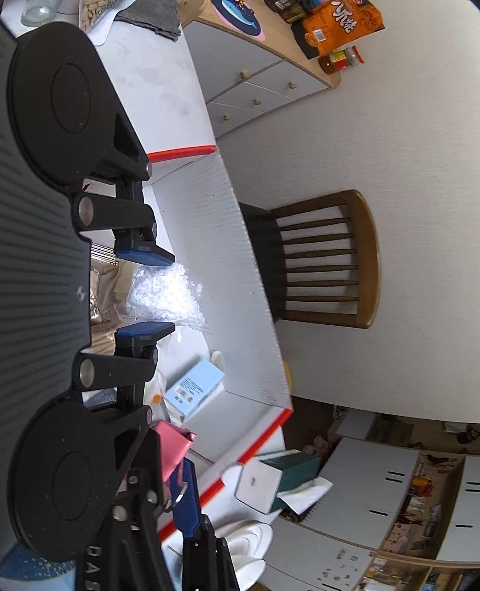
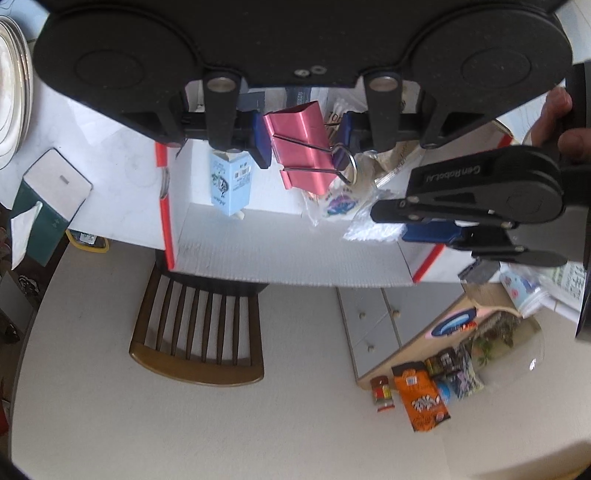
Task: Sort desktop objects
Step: 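Lower the cotton-pad bag and binder clip into the box with both tools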
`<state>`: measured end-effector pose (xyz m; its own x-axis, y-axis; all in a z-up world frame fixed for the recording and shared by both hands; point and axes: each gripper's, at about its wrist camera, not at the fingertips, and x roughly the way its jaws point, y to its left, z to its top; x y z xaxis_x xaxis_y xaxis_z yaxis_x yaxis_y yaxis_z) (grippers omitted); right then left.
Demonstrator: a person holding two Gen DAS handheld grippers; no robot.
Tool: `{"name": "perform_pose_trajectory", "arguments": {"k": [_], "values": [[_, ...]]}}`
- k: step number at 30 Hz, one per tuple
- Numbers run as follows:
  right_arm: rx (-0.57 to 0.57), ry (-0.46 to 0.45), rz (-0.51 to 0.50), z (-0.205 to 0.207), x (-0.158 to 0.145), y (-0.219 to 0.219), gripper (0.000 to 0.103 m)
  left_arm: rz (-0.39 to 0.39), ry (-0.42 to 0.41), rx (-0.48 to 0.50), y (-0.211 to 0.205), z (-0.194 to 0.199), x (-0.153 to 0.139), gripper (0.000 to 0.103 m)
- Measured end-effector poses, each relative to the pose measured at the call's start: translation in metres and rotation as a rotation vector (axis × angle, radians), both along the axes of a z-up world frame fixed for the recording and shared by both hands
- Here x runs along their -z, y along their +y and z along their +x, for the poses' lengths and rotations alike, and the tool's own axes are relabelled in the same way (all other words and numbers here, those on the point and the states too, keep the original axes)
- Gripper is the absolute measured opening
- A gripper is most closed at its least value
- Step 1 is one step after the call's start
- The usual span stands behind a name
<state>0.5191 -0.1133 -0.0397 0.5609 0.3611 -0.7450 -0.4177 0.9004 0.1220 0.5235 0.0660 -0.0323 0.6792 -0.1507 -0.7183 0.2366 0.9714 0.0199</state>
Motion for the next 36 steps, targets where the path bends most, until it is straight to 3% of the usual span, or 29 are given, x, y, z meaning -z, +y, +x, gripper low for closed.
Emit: {"name": "perform_pose_trajectory", "arguments": {"k": [15, 27, 36], "values": [[-0.037, 0.046, -0.078, 0.007, 0.038, 0.015, 0.035, 0.057, 0.090, 0.008, -0.009, 0.019, 0.032, 0.030], [-0.030, 0.076, -0.089, 0.008, 0.052, 0.021, 0.036, 0.041, 0.124, 0.006, -0.006, 0.021, 0.043, 0.030], [-0.032, 0.063, -0.091, 0.004, 0.046, 0.016, 0.046, 0.027, 0.143, -0.013, -0.005, 0.019, 0.041, 0.030]]}}
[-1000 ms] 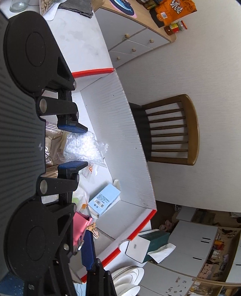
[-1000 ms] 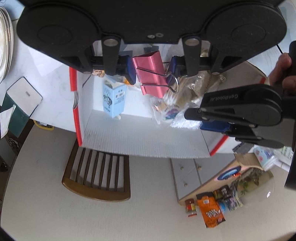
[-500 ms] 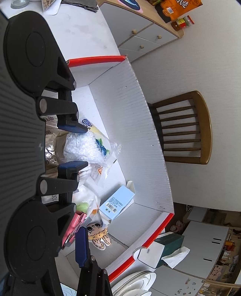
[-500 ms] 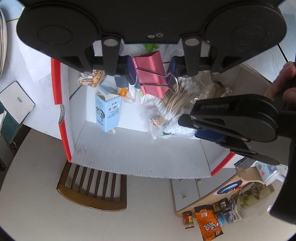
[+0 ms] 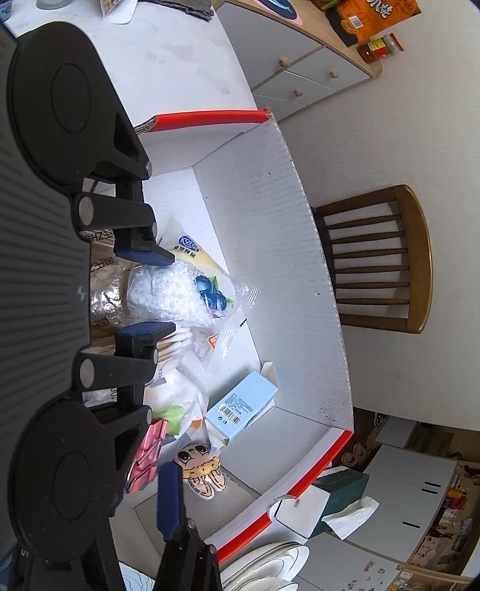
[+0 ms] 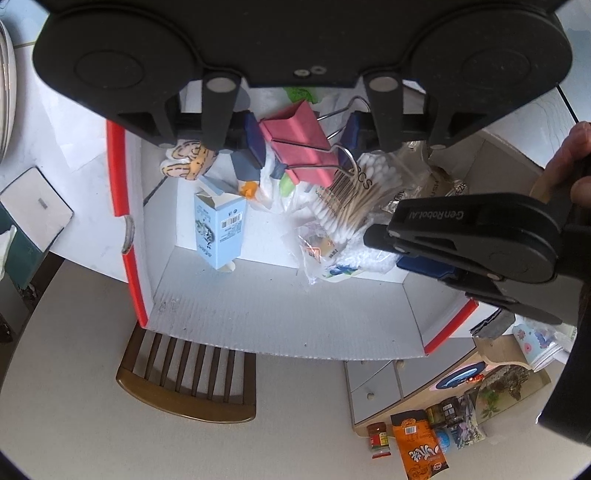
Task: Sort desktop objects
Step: 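Lower the cotton-pad bag and binder clip into the box with both tools, then open both tools to release the cotton-pad bag and binder clip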
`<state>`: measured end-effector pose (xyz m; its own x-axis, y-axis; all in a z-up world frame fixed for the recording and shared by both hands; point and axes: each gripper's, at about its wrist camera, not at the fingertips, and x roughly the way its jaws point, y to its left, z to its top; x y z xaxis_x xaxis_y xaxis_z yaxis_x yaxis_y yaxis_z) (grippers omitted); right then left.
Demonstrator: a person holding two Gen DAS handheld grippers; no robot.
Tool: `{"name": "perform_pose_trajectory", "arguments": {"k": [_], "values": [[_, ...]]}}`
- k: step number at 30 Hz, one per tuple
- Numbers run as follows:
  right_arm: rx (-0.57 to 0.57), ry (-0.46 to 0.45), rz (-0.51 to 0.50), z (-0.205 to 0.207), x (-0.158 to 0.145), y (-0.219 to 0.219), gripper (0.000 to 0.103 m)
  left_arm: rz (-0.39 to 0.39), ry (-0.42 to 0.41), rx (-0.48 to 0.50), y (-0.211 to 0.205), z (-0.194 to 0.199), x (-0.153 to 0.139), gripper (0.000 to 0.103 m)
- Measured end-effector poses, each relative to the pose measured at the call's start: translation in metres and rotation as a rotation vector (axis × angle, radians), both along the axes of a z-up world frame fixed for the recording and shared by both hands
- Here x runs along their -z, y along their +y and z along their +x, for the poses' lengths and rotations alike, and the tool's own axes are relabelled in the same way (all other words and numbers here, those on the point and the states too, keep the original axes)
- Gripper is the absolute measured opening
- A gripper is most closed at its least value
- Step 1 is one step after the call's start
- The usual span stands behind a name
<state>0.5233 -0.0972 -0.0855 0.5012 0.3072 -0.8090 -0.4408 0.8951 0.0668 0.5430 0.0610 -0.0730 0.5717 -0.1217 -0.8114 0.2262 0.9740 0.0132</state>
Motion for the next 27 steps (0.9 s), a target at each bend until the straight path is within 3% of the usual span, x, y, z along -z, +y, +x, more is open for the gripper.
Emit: {"name": "perform_pose_trajectory", "arguments": {"k": [6, 8, 11, 27], "values": [[0.005, -0.004, 0.007, -0.003, -0.006, -0.008, 0.062, -0.005, -0.004, -0.010, 0.001, -0.006, -0.003, 0.034], [0.002, -0.007, 0.009, -0.007, -0.009, -0.010, 0.065, -0.009, -0.008, -0.016, 0.002, -0.009, -0.005, 0.051], [0.004, -0.013, 0.003, -0.011, -0.014, -0.011, 0.070, -0.013, -0.017, -0.015, 0.003, -0.014, -0.010, 0.065], [0.019, -0.076, 0.038, -0.041, -0.052, -0.033, 0.074, -0.024, -0.077, -0.022, 0.001, -0.050, -0.047, 0.065]]}}
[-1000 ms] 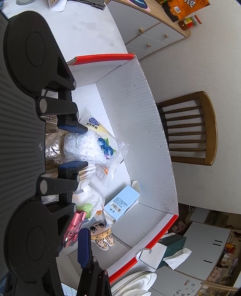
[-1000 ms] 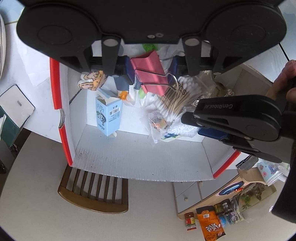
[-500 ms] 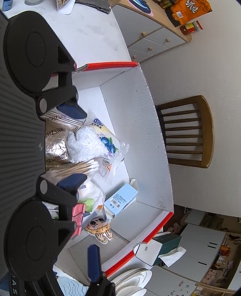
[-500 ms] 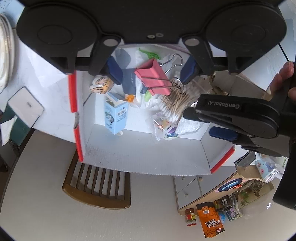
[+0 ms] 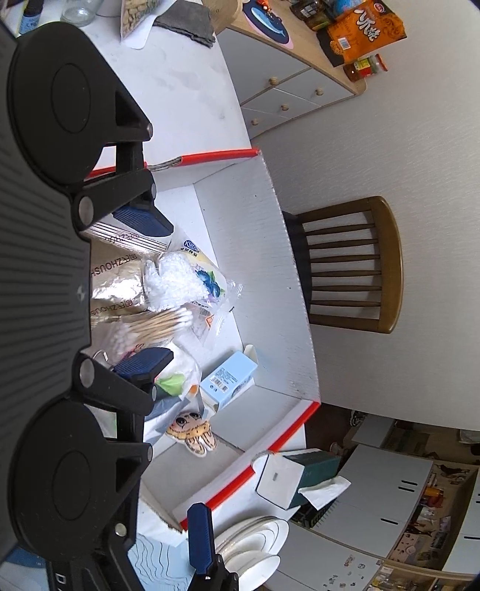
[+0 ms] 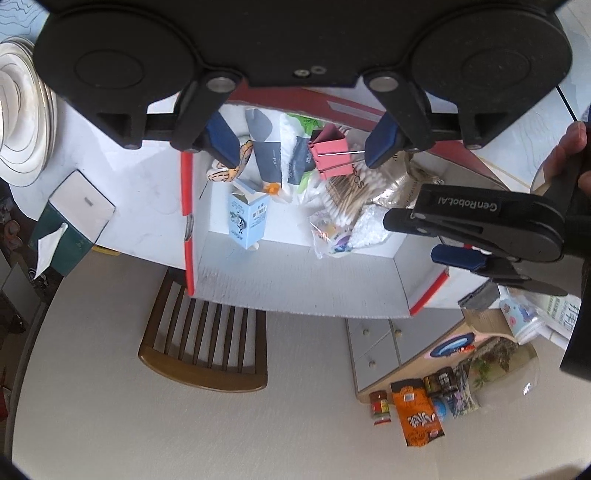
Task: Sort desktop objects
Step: 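Open both tools to release the cotton-pad bag and binder clip, then withdraw both tools from the box toward the snack pouch and pink tray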
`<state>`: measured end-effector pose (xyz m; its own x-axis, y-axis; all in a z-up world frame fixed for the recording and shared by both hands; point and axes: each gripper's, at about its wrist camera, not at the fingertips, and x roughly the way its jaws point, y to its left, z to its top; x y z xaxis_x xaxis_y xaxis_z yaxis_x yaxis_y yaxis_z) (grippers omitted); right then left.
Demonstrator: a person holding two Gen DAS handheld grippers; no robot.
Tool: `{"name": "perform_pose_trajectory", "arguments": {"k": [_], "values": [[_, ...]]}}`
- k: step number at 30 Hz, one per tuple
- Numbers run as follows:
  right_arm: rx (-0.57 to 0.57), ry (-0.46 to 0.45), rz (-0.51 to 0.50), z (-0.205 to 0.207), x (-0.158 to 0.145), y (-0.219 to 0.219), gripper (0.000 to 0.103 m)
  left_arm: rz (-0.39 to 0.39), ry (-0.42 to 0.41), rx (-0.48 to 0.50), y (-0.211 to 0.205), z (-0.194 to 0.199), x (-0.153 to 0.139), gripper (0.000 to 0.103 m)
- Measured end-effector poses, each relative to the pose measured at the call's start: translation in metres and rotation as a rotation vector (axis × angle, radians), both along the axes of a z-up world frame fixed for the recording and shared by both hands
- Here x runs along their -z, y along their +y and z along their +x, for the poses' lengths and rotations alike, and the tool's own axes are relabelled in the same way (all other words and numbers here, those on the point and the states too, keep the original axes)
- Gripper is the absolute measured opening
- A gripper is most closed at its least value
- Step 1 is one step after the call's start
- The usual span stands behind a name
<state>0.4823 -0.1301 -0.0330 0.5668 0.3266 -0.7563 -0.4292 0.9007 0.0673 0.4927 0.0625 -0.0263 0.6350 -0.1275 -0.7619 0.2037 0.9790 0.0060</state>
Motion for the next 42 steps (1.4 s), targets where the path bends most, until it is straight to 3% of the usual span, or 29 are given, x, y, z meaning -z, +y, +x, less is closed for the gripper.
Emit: {"name": "perform_pose_trajectory", "arguments": {"k": [9, 16, 20, 34, 39, 41, 42], "values": [[-0.010, -0.034, 0.038, -0.021, -0.022, -0.010, 0.077, 0.003, -0.035, 0.004, -0.008, -0.031, -0.025, 0.065], [-0.030, -0.067, 0.069, -0.044, -0.037, -0.019, 0.086, -0.010, -0.055, -0.007, -0.012, -0.060, -0.040, 0.066], [-0.035, -0.088, 0.081, -0.058, -0.044, -0.027, 0.090, -0.012, -0.077, -0.011, -0.015, -0.079, -0.048, 0.081], [-0.062, -0.124, 0.137, -0.115, -0.060, -0.056, 0.098, -0.038, -0.111, 0.016, -0.025, -0.151, -0.059, 0.081], [-0.067, -0.115, 0.145, -0.136, -0.057, -0.063, 0.099, -0.048, -0.111, 0.013, -0.026, -0.178, -0.054, 0.088], [-0.072, -0.109, 0.143, -0.145, -0.053, -0.064, 0.099, -0.053, -0.113, 0.018, -0.027, -0.192, -0.050, 0.103], [-0.075, -0.106, 0.139, -0.149, -0.051, -0.065, 0.099, -0.052, -0.119, 0.018, -0.027, -0.199, -0.048, 0.103]]}}
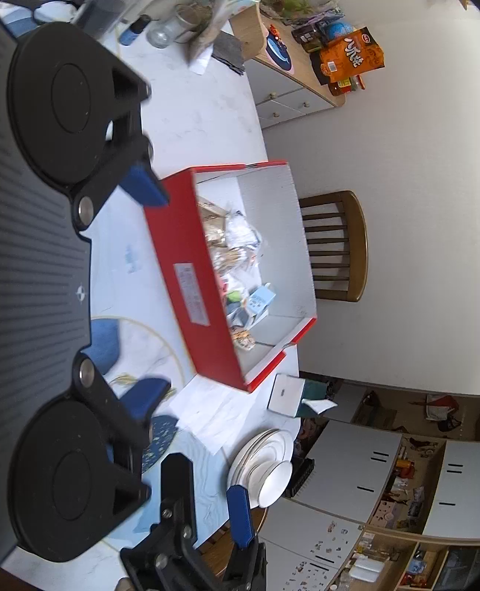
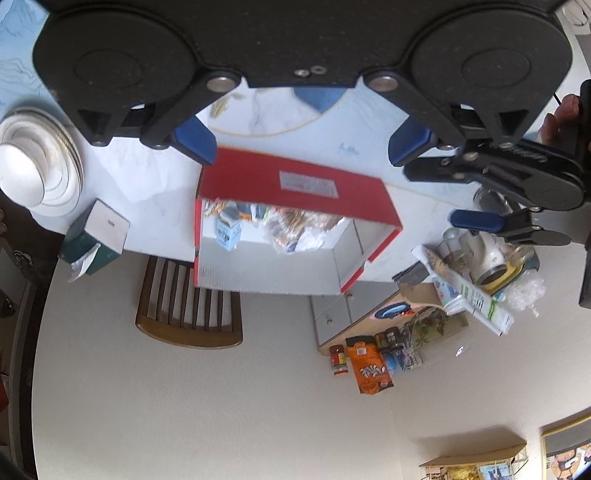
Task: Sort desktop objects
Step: 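Withdraw both tools from the box toward the snack pouch and pink tray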
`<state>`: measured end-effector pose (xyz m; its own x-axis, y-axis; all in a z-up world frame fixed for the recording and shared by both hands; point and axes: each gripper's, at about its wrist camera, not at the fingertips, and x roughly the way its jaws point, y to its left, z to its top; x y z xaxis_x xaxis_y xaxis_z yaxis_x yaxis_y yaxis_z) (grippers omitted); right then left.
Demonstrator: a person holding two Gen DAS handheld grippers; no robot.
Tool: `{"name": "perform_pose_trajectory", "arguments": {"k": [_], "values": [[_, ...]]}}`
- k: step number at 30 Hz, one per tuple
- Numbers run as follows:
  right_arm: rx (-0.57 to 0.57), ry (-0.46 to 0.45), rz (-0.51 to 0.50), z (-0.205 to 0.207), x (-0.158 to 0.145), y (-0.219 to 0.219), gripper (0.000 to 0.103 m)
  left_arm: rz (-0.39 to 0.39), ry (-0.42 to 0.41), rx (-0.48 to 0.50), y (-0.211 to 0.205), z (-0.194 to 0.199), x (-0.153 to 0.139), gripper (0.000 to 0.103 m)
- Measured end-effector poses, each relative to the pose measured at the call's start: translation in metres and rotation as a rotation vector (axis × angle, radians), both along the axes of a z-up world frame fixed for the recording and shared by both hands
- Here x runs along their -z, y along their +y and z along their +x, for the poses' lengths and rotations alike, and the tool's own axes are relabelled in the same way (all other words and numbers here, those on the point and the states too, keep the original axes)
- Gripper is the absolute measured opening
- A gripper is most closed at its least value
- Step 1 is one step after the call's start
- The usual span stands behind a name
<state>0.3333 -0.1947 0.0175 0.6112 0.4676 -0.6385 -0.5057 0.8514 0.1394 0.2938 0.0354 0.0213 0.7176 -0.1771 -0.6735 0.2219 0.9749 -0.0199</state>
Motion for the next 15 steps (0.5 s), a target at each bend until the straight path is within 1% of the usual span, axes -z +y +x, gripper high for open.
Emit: {"name": "perform_pose_trajectory", "arguments": {"k": [8, 15], "values": [[-0.013, 0.051, -0.013, -0.029, 0.027, -0.001, 0.099, 0.000, 0.020, 0.001, -0.004, -0.053, 0.027, 0.103], [-0.032, 0.074, -0.042, -0.051, 0.050, 0.007, 0.099, -0.006, 0.046, -0.011, -0.005, -0.085, 0.053, 0.103]]}}
